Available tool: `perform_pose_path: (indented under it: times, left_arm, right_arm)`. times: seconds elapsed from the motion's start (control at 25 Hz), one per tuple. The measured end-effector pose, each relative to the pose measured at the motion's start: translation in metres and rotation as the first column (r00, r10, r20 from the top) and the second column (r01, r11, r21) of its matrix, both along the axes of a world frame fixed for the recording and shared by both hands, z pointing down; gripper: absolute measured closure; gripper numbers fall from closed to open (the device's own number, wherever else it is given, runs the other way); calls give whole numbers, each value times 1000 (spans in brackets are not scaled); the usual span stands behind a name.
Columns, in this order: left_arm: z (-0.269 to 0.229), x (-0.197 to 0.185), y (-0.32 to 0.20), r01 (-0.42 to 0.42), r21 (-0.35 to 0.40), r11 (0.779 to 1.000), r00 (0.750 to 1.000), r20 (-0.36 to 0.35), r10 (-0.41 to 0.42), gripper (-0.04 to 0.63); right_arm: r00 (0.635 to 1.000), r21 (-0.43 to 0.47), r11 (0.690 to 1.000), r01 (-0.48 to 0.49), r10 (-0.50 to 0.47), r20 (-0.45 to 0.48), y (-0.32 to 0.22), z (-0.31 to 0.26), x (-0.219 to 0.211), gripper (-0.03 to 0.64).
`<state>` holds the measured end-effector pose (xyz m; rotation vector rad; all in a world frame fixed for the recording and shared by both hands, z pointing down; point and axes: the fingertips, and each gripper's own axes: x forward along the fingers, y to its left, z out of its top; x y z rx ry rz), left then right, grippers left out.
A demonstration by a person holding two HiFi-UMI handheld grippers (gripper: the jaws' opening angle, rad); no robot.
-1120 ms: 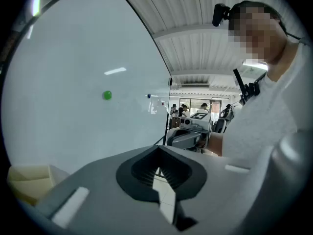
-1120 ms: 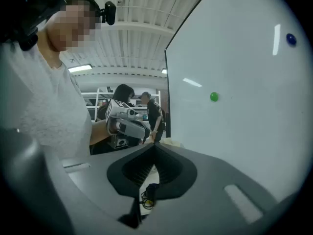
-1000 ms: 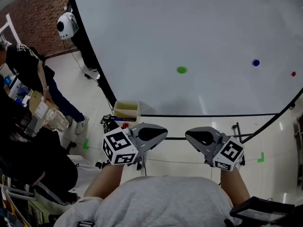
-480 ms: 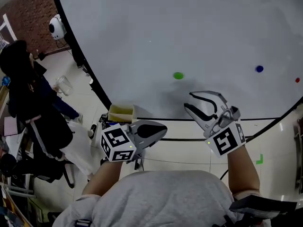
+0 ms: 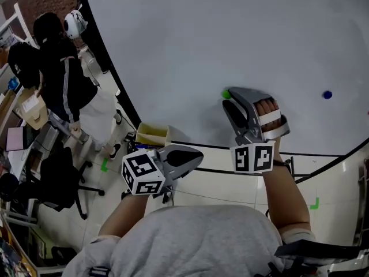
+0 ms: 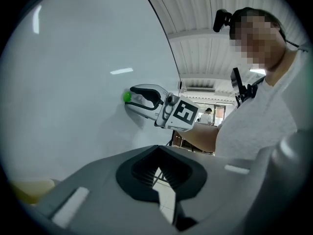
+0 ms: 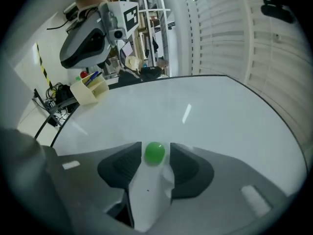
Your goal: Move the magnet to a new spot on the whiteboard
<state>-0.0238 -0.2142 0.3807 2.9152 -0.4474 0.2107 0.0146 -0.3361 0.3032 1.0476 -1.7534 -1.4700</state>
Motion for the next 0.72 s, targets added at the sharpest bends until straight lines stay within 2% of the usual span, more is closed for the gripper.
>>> perform_pose_path:
  times: [0.2,0.36,0.56,0.72]
  left_arm:
    - [0,-4,0,9,2,1000,1000,-1,-9,615]
    - [-1,-5,-1,12,6,1000,1000,-2,-12,617]
    - [-1,-3,-1,10,8,1000,1000,-6,-10,616]
    - [1,-3,0,6,7,1000,1000,-7,-6,615]
  right_arm:
    - [999,32,999,-37,37,9,-5,4,-1,449]
    - [999,18,999,-48,48,16,-6,11,-1,502]
    - [996,-89,995,-34,41,77,-5,7,-1,494]
    - [989,-209,978,18,14,150,3,6,-1,492]
